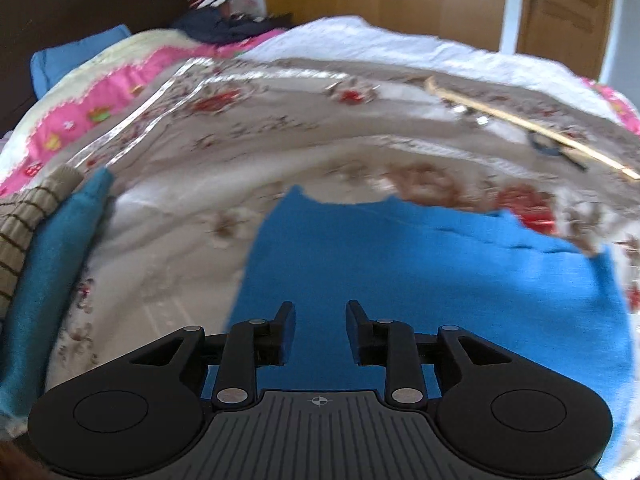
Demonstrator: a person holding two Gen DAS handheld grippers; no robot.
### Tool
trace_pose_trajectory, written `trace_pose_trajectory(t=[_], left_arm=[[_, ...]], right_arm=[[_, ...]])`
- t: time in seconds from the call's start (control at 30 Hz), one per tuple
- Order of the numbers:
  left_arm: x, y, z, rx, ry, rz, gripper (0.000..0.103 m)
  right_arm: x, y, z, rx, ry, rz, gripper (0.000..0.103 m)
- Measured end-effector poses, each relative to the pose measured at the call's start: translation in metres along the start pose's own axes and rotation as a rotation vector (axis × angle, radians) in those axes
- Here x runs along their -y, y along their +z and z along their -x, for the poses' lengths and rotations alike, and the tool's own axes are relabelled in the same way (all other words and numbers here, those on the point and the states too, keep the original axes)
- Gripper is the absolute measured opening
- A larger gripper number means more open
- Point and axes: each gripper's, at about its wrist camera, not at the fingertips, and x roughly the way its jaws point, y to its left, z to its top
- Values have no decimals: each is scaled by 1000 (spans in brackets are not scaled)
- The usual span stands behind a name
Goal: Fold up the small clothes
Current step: 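Move the right gripper to the folded sweater edge and grasp it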
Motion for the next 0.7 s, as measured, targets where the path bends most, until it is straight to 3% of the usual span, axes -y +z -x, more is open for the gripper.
trace_pose_trajectory(t=[0.07,0.7], left_arm=[[-1,-1,0,0,-7,2,71],[2,-2,-3,-11,-35,-23,73]], right_arm=[[-9,3,-9,-14,1,12,37],[-59,13,-67,-127,-121,231,47]])
